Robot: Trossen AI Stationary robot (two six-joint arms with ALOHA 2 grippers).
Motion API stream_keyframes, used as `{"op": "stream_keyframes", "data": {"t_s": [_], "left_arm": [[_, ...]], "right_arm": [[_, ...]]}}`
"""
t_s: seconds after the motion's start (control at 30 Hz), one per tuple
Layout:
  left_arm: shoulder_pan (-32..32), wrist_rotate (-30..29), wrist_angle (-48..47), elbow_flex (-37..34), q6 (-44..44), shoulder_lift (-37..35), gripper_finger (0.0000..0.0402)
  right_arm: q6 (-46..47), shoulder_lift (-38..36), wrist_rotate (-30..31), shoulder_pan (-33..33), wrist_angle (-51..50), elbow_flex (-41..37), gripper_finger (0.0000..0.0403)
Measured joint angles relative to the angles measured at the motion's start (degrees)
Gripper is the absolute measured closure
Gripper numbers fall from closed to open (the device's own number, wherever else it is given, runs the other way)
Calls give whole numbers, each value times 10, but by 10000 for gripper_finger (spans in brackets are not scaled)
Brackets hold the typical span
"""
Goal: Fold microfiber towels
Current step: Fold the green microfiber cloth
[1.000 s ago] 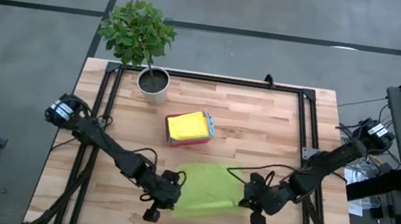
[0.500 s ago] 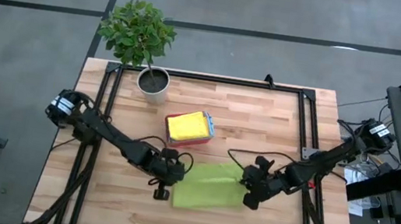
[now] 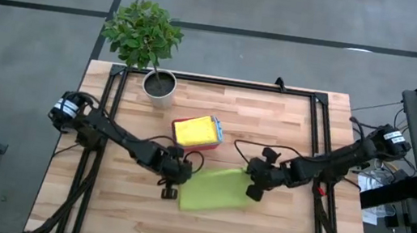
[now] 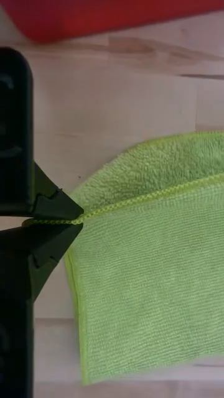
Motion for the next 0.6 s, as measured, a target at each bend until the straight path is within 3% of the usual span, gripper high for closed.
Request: {"op": "stream_keyframes", "data": {"t_s": [0.4, 0.6], "left_arm": [[7, -2, -16, 0, -15, -5, 397], [6, 4, -43, 1, -16, -10, 344]], "right_arm": [[-10, 0, 31, -15, 13, 0, 373], [-13, 0, 70, -16, 12, 0, 339]]}}
